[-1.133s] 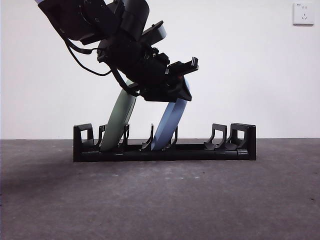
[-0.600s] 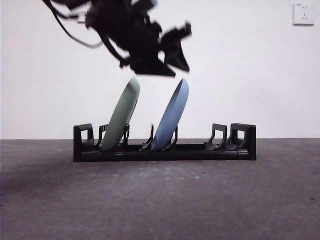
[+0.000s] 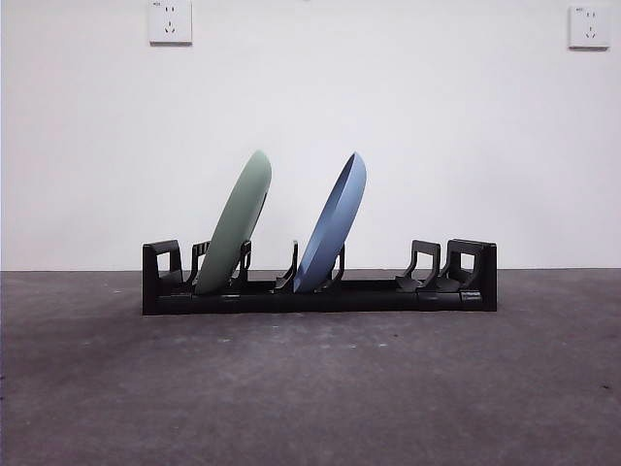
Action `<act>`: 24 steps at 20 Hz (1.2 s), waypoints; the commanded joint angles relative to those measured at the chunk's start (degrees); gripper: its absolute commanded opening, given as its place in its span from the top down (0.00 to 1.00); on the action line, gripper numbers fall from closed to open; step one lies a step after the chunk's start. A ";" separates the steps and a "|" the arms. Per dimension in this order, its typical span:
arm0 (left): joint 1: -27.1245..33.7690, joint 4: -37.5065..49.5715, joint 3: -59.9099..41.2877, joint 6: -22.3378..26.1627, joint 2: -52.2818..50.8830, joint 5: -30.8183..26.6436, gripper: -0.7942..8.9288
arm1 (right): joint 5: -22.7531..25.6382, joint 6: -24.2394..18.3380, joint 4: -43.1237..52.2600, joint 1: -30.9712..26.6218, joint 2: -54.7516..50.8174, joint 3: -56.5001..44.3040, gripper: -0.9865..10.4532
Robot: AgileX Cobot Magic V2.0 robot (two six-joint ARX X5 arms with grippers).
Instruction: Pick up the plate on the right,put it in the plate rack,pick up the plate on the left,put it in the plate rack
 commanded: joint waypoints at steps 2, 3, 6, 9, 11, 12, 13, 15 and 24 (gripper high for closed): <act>0.15 -12.02 0.09 0.68 -9.60 -0.04 0.72 | -1.33 -0.83 -1.40 0.09 0.72 -3.08 0.58; 0.17 -14.78 0.09 1.49 -12.35 -0.28 0.72 | -1.84 -0.83 -1.40 0.09 0.66 -5.29 0.58; 0.17 -18.91 0.09 1.60 -19.02 -0.35 0.72 | -2.97 -0.83 -1.40 0.09 -0.24 -13.92 0.58; 0.17 -20.48 0.09 1.62 -23.12 -0.42 0.72 | -3.50 -0.79 -0.72 0.09 -0.50 -20.33 0.58; 0.17 -21.81 0.09 1.62 -24.24 -0.44 0.72 | -5.35 -0.59 0.66 0.09 -0.50 -22.27 0.59; 0.17 -22.36 0.09 1.62 -24.33 -0.46 0.72 | -6.01 -0.59 1.27 0.09 -0.48 -22.51 0.59; 0.17 -22.60 0.09 1.62 -24.33 -0.44 0.72 | -6.64 -0.61 1.79 0.09 -0.48 -22.53 0.65; 0.17 -22.62 0.09 1.62 -24.26 -0.42 0.73 | -8.00 -0.66 2.71 0.09 -0.48 -22.53 0.77; 0.17 -22.47 0.09 1.86 -23.41 -0.44 0.93 | -8.79 -2.36 2.67 0.09 -0.48 -22.53 0.92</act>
